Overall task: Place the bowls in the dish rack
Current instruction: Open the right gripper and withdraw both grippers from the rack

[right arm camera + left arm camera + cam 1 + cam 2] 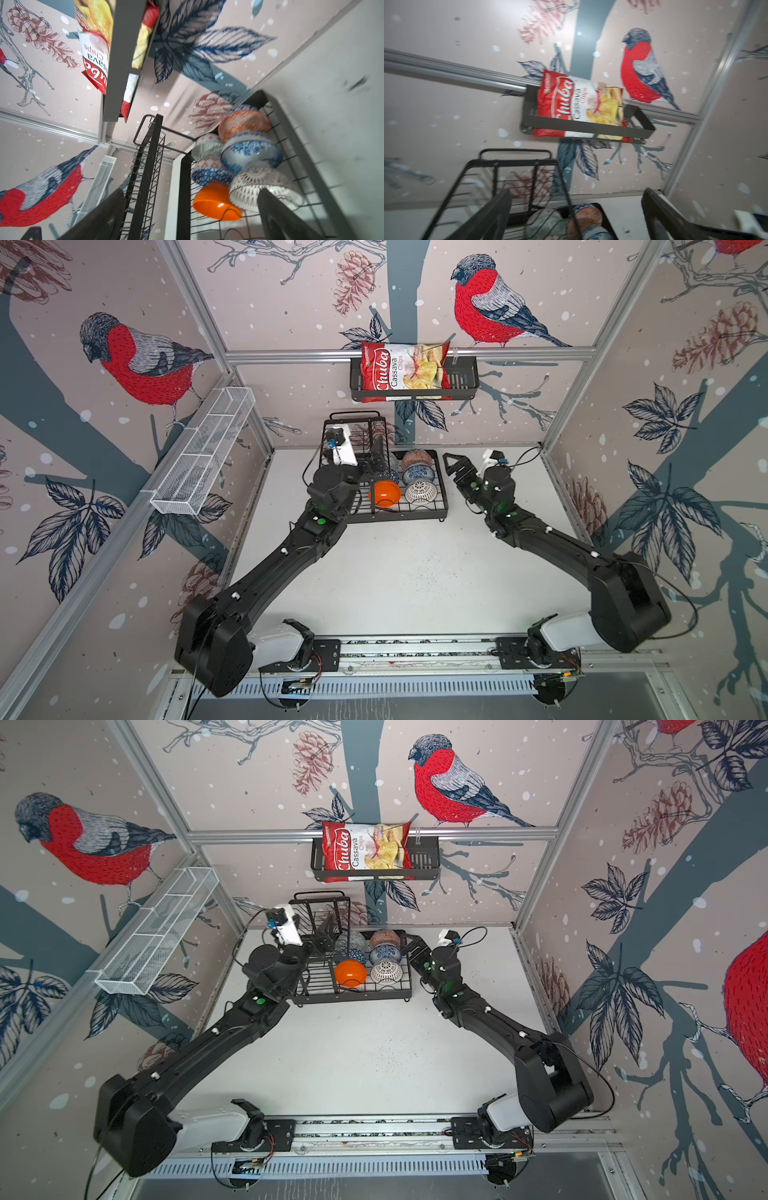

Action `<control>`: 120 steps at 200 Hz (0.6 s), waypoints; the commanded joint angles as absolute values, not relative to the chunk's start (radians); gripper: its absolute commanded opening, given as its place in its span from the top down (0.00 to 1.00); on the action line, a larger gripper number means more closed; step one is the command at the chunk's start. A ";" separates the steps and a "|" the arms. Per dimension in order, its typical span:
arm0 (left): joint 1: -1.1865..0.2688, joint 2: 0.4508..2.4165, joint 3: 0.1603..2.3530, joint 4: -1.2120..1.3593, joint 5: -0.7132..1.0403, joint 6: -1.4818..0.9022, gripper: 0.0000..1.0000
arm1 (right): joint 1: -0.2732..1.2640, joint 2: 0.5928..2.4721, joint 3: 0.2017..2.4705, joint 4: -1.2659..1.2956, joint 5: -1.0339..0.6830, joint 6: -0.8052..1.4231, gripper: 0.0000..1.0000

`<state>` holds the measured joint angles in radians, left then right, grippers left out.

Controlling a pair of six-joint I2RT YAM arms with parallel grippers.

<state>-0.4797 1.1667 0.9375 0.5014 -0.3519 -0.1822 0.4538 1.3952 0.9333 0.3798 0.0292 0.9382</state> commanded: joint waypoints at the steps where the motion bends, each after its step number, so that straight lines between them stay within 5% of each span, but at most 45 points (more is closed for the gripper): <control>1: -0.390 1.038 0.851 0.410 -0.531 -0.281 0.02 | 0.373 1.333 0.972 0.092 0.131 0.681 0.00; 45: -0.124 0.925 0.570 0.348 -0.566 -0.481 0.02 | 0.177 1.156 0.762 0.110 0.484 0.551 0.00; 120: -0.062 1.095 0.330 0.641 -0.521 -0.340 0.02 | 0.069 1.082 0.416 0.467 0.585 0.394 0.00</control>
<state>-0.0700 1.0409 0.3553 0.4606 -0.5613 -0.4129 0.0700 1.0843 0.4793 0.2871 0.5266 0.4828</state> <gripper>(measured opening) 0.977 0.997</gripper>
